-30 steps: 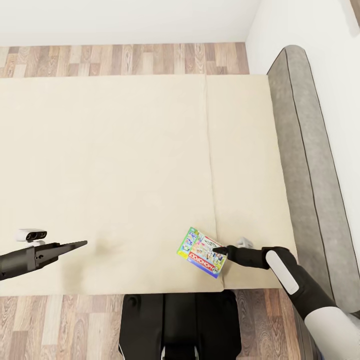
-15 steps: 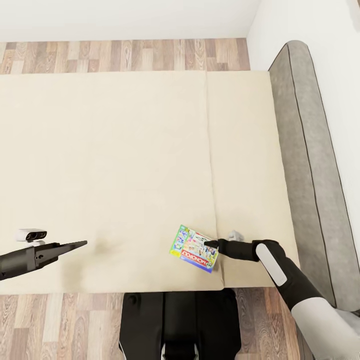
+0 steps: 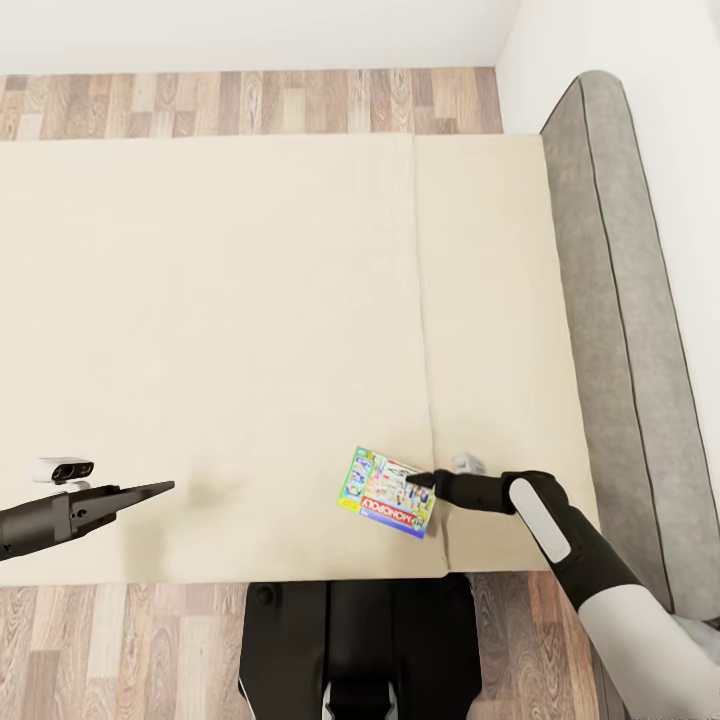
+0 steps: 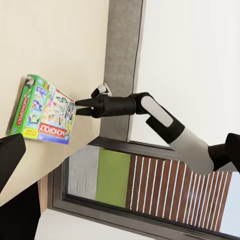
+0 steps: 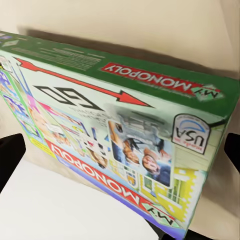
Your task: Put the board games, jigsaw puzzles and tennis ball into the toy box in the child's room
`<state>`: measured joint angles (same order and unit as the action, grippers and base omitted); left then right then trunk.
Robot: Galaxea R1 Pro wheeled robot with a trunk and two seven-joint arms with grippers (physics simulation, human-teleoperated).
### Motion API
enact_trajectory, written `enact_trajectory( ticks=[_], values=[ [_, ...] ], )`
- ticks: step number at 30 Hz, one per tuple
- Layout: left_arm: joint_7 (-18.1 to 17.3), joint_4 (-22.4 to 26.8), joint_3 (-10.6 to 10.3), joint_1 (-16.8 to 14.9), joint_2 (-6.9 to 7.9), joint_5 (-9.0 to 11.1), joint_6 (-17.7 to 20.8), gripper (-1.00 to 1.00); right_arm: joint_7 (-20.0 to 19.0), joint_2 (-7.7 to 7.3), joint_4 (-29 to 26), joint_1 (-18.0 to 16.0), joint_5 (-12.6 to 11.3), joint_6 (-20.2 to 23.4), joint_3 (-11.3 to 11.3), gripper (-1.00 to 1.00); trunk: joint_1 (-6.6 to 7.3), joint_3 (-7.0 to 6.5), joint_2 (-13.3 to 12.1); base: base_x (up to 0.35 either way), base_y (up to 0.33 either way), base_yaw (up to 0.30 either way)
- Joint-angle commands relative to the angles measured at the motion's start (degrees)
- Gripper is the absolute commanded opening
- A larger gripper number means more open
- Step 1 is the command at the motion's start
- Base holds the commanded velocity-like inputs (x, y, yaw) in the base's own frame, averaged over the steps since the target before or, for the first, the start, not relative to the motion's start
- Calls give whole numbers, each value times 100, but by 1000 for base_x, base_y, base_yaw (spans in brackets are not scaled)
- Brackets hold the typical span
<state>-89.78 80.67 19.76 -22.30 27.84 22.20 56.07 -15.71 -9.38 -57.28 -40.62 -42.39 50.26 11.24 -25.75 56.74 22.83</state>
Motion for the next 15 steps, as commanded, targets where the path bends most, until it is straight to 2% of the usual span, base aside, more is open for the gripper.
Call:
enact_trajectory(
  ticks=[1, 5, 9, 15],
  values=[
    [-22, 1, -1, 0, 2, -4, 61, 100, -37, -4, -2, -14, 38, 7, 11, 100, -3, 11, 9, 0, 0, 0],
    [-22, 1, -3, -1, -4, -5, 60, 100, -26, 28, -1, -32, 38, -4, 21, 100, -3, 32, 9, 0, 0, 0],
    [-22, 1, -5, 3, -1, -5, 59, 100, 49, 138, -1, -46, 38, 2, 26, 100, -3, 53, 9, 0, 0, 0],
    [-22, 1, -2, 1, 1, -5, 61, 100, 227, 228, 5, -160, 31, 28, 34, 100, -3, 84, 9, 0, 0, 0]
  ],
)
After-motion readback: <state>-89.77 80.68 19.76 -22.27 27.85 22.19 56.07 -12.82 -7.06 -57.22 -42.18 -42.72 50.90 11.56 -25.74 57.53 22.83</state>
